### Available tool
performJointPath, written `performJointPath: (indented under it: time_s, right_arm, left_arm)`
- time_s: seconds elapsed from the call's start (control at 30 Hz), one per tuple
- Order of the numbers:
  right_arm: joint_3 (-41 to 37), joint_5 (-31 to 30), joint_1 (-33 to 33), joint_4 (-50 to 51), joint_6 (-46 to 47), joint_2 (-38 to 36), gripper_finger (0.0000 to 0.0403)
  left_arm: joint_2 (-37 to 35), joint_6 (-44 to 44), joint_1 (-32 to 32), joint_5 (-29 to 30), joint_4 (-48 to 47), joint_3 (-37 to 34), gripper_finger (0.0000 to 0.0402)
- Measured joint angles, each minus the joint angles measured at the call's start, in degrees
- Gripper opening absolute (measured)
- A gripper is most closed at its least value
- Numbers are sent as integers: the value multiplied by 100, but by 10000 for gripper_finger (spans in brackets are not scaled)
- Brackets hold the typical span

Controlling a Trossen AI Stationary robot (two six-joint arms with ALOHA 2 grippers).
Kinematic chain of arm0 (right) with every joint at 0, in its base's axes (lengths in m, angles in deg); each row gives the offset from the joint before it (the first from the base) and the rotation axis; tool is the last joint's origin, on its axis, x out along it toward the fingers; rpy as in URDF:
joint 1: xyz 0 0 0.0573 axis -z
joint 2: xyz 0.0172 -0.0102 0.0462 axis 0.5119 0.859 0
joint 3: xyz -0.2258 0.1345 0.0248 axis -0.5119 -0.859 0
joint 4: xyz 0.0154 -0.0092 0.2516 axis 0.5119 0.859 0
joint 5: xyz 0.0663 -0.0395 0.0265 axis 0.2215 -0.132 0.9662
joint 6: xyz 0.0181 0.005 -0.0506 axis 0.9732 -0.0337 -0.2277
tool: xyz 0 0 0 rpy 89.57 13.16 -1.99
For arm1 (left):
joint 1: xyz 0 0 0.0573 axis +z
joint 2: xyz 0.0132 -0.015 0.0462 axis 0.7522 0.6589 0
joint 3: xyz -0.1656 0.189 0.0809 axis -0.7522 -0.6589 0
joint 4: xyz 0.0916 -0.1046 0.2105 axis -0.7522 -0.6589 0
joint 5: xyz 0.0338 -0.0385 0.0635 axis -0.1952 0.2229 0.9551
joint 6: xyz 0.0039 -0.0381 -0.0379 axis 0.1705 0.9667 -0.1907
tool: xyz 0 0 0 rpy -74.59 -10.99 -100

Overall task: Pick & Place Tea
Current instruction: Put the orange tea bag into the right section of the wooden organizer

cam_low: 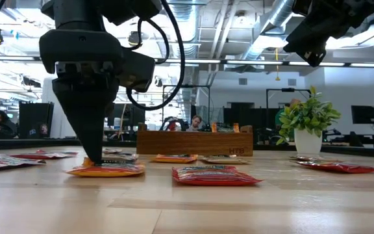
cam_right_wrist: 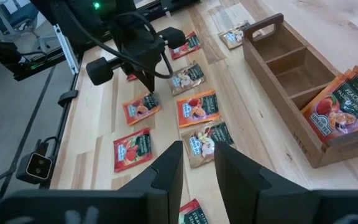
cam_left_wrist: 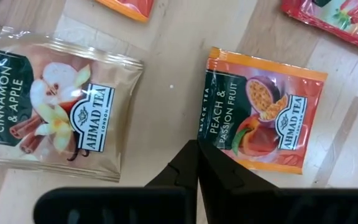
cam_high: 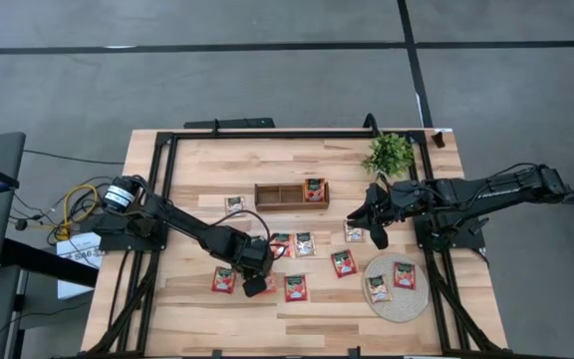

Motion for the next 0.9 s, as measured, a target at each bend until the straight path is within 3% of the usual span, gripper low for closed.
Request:
performJointPath:
  time_s: [0.7,0.9]
  right_arm:
    - [0,2,0,-33,14,0,83]
    - [0,13,-2,-159,16,2,83]
  left_arm:
    - [-946,20,2,11,-117,18,0]
    - [-1004,-106,2,54,-482,387,0]
